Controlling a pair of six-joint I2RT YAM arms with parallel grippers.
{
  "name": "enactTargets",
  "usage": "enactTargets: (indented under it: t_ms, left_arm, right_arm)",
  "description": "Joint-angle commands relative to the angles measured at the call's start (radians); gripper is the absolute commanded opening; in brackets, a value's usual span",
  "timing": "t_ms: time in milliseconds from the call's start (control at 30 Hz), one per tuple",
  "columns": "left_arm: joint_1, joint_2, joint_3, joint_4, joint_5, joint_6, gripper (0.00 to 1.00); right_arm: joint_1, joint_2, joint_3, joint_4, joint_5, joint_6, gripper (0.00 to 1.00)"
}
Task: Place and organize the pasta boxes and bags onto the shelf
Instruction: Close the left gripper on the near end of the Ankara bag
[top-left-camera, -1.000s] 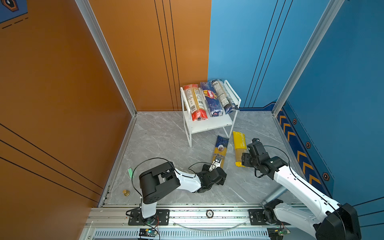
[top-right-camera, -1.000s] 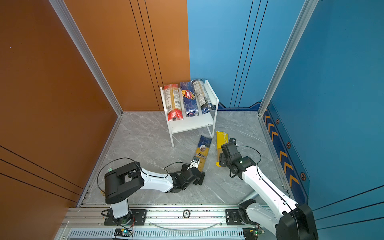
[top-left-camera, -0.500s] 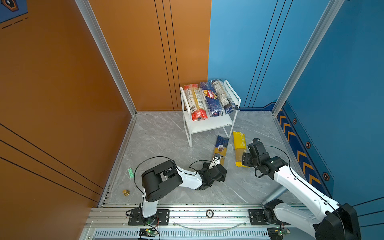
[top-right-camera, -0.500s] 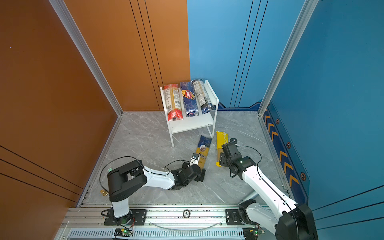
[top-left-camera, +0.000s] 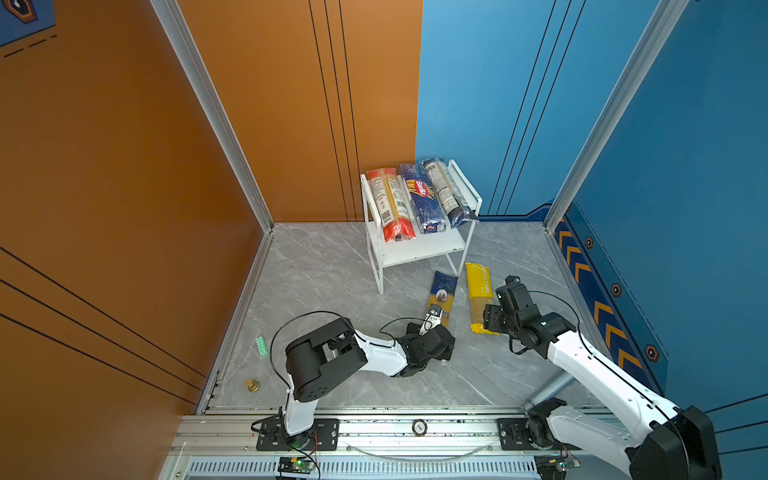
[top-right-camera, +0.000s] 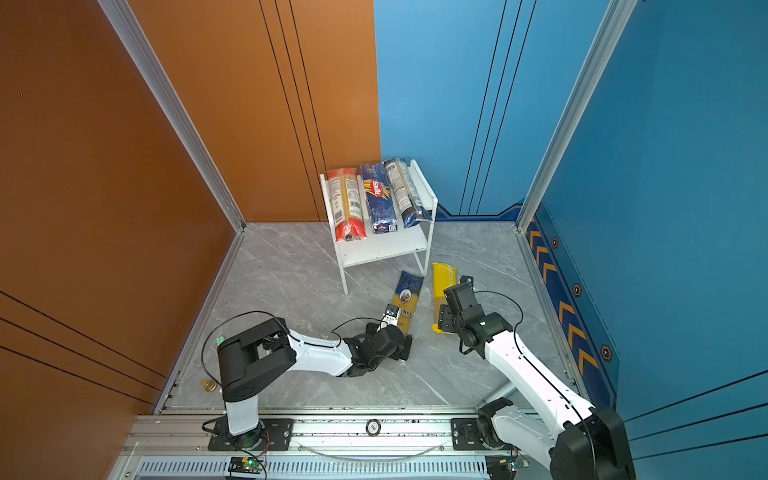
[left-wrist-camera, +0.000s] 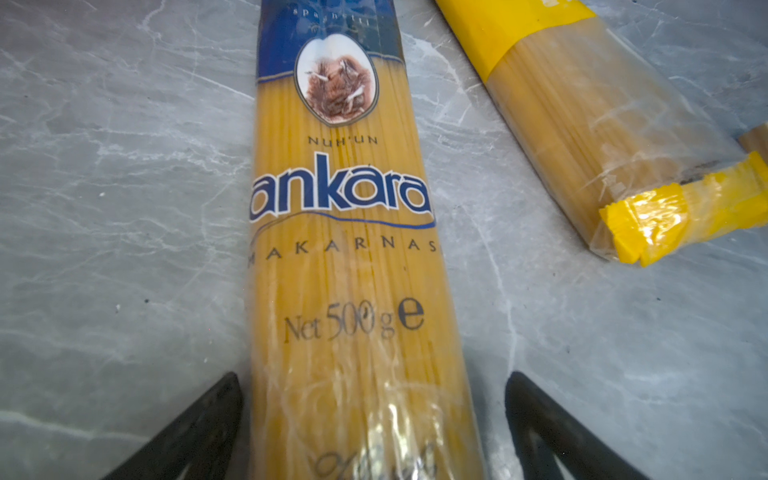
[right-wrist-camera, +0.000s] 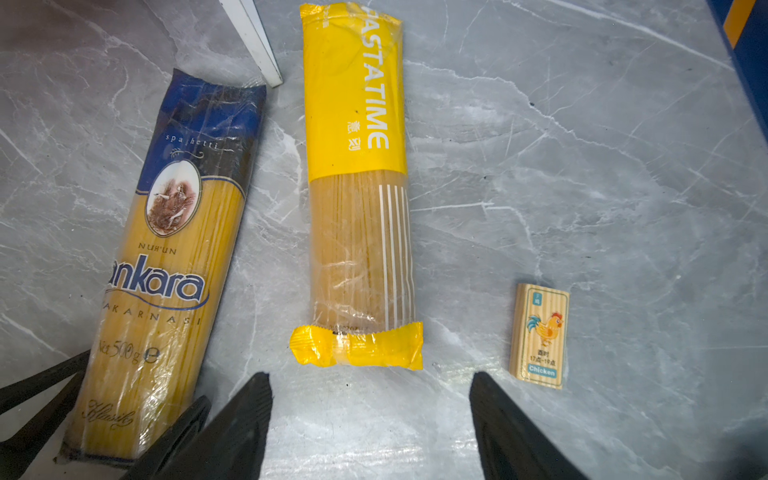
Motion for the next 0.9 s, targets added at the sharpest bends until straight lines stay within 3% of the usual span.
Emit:
enactTargets:
  t_ms: [0,400,633,867]
  left_arm:
    - [0.007,0.036,0.0,-0.129,0.034,-0.006,0.95]
    - [0.005,0.058,0.039,-0.223,0.039,0.003,0.88]
    - [0.005,0.049,0.037,-0.223,0.038,0.002,0.69]
    - [0.005,0.037,0.024,-0.223,0.031,-0.003,0.58]
  right_arm:
    - [-0.007,-0.004,-0.011,0.007,-0.01,0.022,0.74]
    - [-0.009,-0.036,-0.008,0.003,-0.011,0.032,0.74]
    - [-0.009,-0.056,-0.008,-0.005,-0.012,0.037,0.74]
    - [-0.01,-0.061,-0.005,-0.008,-0.015,0.041,0.74]
